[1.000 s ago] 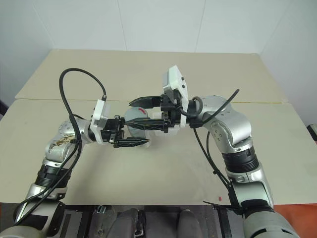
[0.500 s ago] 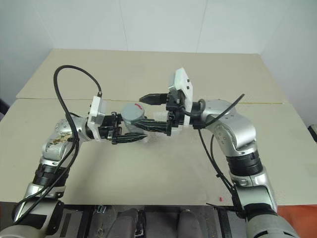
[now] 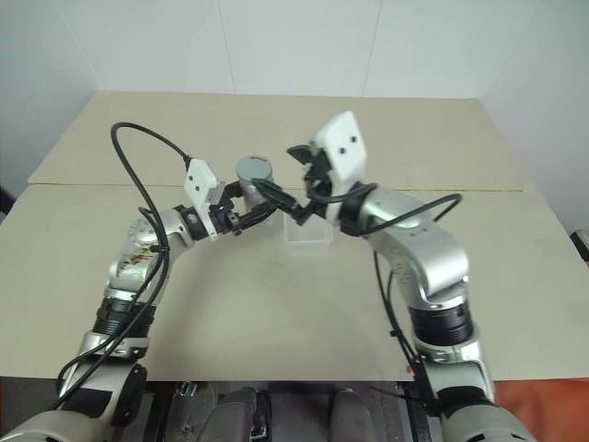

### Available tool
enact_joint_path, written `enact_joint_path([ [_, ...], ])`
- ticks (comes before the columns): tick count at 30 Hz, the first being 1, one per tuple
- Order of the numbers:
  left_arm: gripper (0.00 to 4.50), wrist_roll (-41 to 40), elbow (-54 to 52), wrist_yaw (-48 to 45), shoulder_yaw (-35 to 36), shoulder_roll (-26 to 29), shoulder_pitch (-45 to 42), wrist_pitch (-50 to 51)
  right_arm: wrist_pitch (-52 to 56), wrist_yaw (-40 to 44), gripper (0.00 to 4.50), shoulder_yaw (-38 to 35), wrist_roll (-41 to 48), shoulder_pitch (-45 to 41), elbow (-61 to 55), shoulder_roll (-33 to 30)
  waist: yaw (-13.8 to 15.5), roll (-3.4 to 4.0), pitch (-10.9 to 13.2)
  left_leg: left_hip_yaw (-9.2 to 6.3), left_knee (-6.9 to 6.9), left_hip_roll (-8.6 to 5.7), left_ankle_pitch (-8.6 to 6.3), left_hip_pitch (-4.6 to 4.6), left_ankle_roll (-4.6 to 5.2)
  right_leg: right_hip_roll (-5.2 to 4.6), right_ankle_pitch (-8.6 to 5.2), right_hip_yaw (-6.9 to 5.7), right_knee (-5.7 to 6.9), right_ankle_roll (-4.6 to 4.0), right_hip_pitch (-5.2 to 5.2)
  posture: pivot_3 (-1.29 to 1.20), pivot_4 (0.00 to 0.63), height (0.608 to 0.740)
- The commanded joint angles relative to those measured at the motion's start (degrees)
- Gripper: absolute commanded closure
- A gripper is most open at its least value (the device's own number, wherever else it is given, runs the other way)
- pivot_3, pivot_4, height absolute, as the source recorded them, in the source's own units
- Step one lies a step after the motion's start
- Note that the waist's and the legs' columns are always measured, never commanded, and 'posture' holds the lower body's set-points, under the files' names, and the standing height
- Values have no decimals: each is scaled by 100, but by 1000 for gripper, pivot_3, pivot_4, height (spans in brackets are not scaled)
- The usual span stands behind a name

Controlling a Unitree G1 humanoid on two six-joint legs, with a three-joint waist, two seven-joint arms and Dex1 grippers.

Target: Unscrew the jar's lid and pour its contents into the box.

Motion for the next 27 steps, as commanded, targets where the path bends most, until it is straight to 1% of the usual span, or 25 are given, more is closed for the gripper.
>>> enact_joint_path([
  [1,1729,33,-219,207,-7,-42,-107,64,82,-447,6,196,-368,-224,-100,197,-14,0,0,0,0,0,0,0,0,0,0,0,0,0,0,0,150,740],
  [6,1729,2,-317,221,-52,-28,-75,116,94,-759,6,401,-737,-470,263,495,-24,0,0,0,0,-1,1,-1,-1,0,0,-1,-1,0,1,0,150,740],
  [14,1729,-62,-508,172,-93,14,25,181,38,-878,6,353,-1043,-690,669,739,-32,0,0,0,-1,-1,1,-1,-1,0,0,-1,-1,0,1,0,150,740],
  [21,1729,-61,-573,206,-53,44,76,260,67,-797,6,275,-1118,-650,662,721,-32,0,0,0,-1,-1,1,-1,-2,0,0,-1,-1,0,1,0,150,740],
  [27,1729,-116,-560,286,77,69,64,360,216,-691,6,192,-1063,-425,353,500,-28,0,0,-1,-2,-1,1,-1,-1,0,0,-1,-2,0,1,0,150,740],
])
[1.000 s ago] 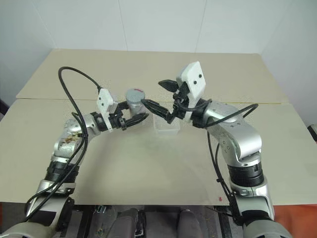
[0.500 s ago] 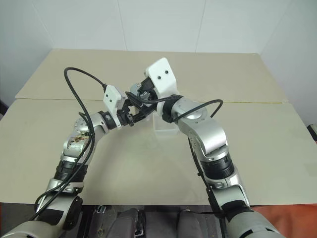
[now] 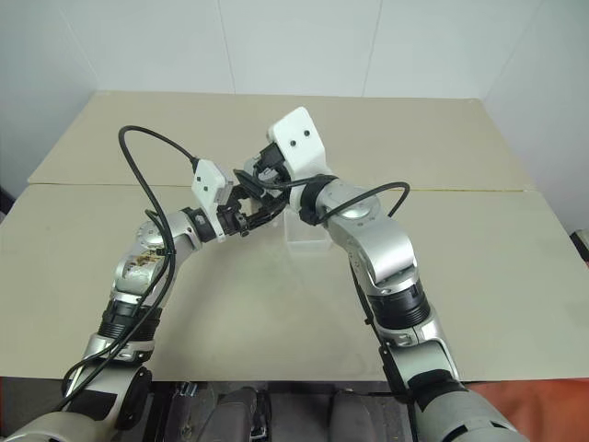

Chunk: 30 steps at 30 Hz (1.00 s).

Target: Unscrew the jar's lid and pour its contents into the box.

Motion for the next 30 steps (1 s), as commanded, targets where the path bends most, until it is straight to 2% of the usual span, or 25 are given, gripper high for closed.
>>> enact_joint_path([
  [1,1729,-122,-237,60,187,80,-23,9,89,31,6,-240,-1,69,-390,-172,-3,0,0,0,0,0,0,0,0,0,0,0,0,0,0,0,150,740],
  [21,1729,-233,-424,11,273,293,128,172,274,86,6,-723,351,417,-840,-467,-2,0,0,-1,-1,0,0,1,1,0,0,1,0,0,0,0,150,740],
  [30,1729,-218,-371,29,190,226,68,151,220,401,6,-533,691,434,-1132,-429,-11,0,0,-1,-1,1,-1,1,2,0,0,2,0,0,0,0,150,740],
])
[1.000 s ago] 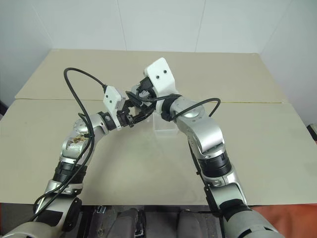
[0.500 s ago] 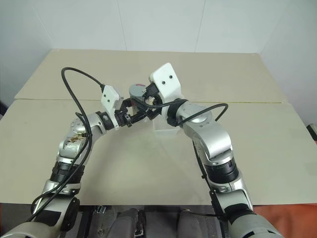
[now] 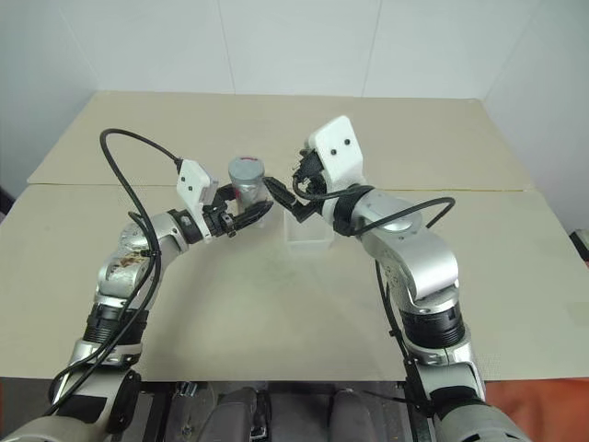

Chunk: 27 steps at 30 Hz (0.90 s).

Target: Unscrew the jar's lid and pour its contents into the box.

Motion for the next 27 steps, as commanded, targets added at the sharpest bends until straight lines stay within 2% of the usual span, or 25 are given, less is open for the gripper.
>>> enact_joint_path([
  [1,1729,-21,-172,26,-27,-47,-115,-81,-106,17,6,1,60,-175,-145,112,-2,0,0,0,0,0,0,0,0,0,0,0,0,0,0,0,150,740],
  [18,1729,-41,-299,56,-112,-121,-92,-62,-543,-124,6,366,-432,-797,841,688,-3,0,0,1,0,-1,1,0,-2,0,0,-1,0,0,0,0,150,740],
  [27,1729,-42,-294,80,-51,-68,-68,-47,-446,-144,6,232,-540,-659,804,586,-3,0,0,1,0,0,2,-1,-3,0,0,-1,0,0,-1,0,150,740],
])
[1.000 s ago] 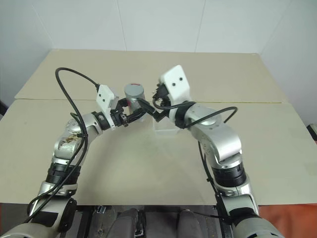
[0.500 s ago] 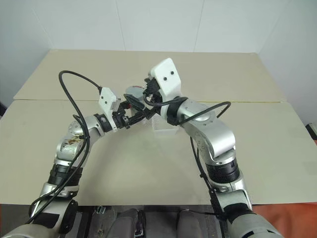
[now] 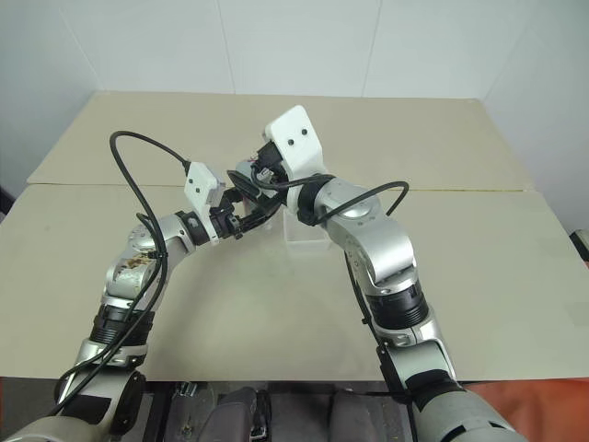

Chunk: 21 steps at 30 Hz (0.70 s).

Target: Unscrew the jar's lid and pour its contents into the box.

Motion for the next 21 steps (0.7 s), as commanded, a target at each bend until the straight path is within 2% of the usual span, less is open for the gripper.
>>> enact_joint_path([
  [1,1729,-31,-269,50,71,42,-62,-46,-73,-3,6,-195,3,26,-262,-86,0,0,0,0,0,0,0,0,0,0,0,0,0,0,0,0,150,740],
  [21,1729,-110,-281,106,172,178,-48,29,274,-67,6,-582,137,456,-743,-556,5,0,0,-1,0,-1,0,0,1,0,0,0,-1,0,0,0,150,740],
])
